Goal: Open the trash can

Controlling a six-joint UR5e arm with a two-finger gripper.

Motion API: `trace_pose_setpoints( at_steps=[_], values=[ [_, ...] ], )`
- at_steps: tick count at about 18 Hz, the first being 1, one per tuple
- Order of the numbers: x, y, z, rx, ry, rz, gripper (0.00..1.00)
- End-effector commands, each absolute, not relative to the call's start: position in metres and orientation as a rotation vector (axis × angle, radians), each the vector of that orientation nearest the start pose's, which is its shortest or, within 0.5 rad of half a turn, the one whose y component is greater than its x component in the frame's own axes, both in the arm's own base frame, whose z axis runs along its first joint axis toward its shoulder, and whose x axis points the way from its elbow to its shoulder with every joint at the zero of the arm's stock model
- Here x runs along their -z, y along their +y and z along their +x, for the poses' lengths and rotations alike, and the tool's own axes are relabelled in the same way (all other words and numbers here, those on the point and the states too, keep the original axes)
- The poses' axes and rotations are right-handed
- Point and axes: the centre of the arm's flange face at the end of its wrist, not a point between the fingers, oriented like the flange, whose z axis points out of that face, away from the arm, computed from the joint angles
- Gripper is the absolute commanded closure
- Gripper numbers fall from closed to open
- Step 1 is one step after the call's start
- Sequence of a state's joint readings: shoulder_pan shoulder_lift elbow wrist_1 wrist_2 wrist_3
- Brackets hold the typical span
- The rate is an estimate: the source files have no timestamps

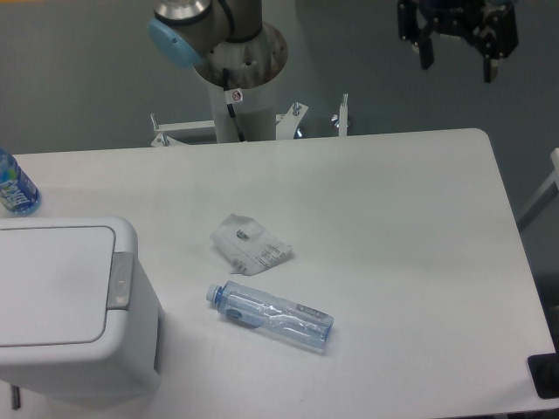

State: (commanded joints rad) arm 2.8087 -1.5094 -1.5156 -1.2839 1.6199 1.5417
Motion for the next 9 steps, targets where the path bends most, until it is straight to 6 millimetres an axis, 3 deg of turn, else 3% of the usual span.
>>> trace_pose_setpoints(
  at_steps=[6, 9],
  values=[
    [-0.583, 0.287, -0.425, -0.627, 0.415, -3.006, 0.00],
    [-0.584, 0.301, -0.420, -0.569, 0.104, -2.929, 0.00]
  ],
)
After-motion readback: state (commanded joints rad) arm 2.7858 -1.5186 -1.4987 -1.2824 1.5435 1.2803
